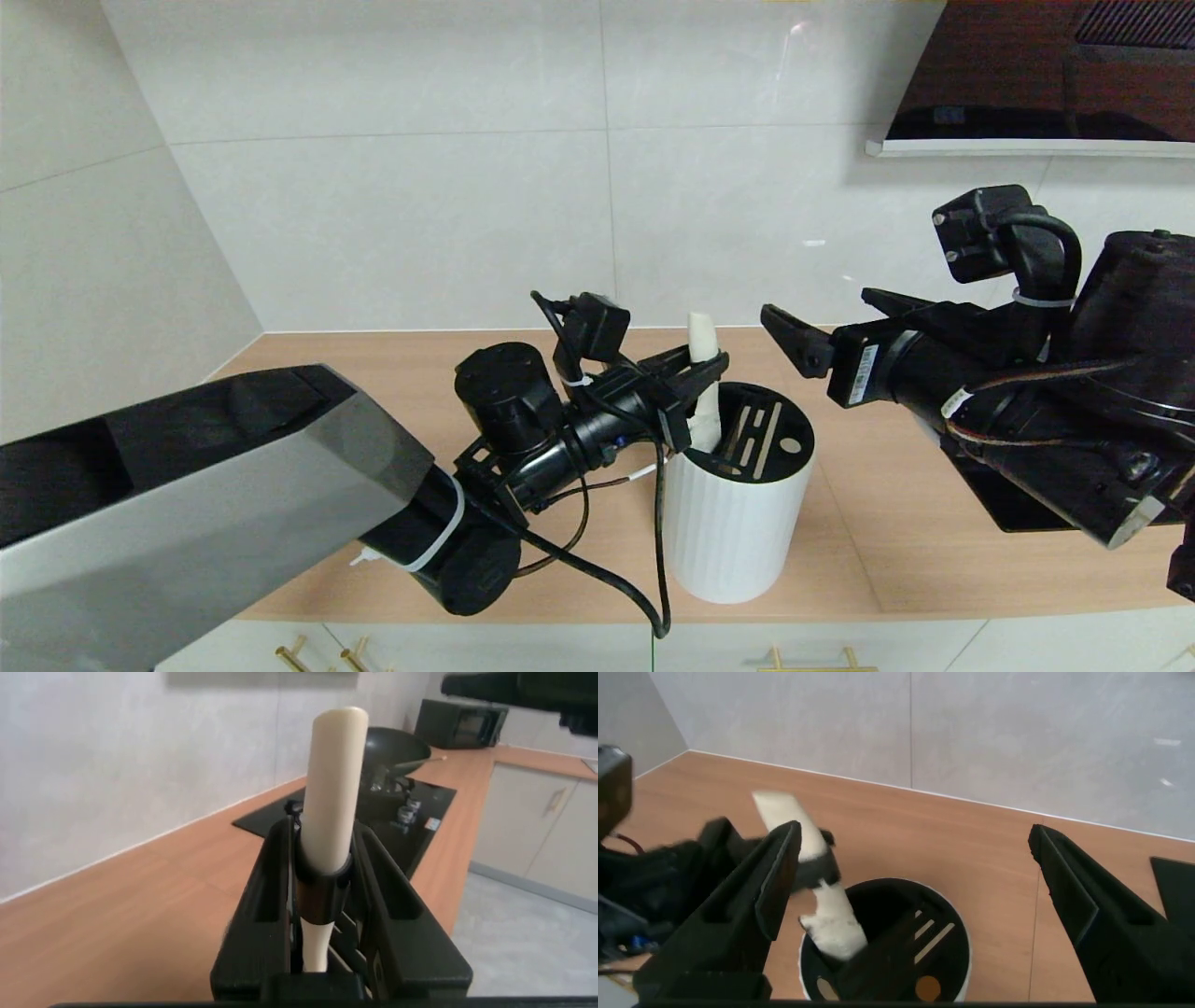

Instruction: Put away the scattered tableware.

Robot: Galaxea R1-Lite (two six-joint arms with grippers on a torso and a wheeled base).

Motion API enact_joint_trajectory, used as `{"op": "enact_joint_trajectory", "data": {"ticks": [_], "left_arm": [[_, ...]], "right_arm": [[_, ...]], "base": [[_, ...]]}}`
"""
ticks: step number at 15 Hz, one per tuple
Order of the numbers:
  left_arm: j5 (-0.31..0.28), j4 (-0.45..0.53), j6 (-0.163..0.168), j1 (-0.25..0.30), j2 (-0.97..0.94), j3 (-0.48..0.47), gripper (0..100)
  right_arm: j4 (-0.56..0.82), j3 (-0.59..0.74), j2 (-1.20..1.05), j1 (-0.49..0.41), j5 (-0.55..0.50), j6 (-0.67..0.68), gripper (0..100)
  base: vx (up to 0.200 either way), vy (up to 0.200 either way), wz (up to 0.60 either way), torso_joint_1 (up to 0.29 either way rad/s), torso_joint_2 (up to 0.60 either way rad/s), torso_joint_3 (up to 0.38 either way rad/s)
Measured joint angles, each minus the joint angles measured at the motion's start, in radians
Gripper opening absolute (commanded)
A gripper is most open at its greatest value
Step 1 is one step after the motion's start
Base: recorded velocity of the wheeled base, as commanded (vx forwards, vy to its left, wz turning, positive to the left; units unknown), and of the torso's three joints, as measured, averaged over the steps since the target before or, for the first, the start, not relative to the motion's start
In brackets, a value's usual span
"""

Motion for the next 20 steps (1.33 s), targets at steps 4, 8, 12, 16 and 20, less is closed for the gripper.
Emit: {"op": "enact_joint_trajectory", "data": {"ticks": [4,8,12,16,20], "left_arm": [[0.000,0.000,0.000,-0.004,0.014,0.000,0],[0.010,-0.001,0.000,-0.005,0.017,0.000,100],[0.012,-0.022,-0.005,-0.007,0.018,-0.001,100],[0.014,-0.023,-0.009,-0.007,0.018,-0.001,100],[0.053,-0.067,-0.036,-0.014,-0.003,-0.001,100]], "right_arm": [[0.000,0.000,0.003,0.000,0.000,0.000,100],[0.000,0.000,0.004,0.000,0.000,0.001,100],[-0.001,0.000,0.004,0.000,0.000,0.000,100],[-0.001,0.000,0.004,0.000,0.000,0.000,100],[-0.003,0.002,0.002,0.000,-0.002,0.000,100]], "base": [[0.000,0.000,0.00,0.000,0.00,0.000],[0.000,0.000,0.00,0.000,0.00,0.000],[0.000,0.000,0.00,0.000,0.00,0.000],[0.000,0.000,0.00,0.000,0.00,0.000],[0.000,0.000,0.00,0.000,0.00,0.000]]}}
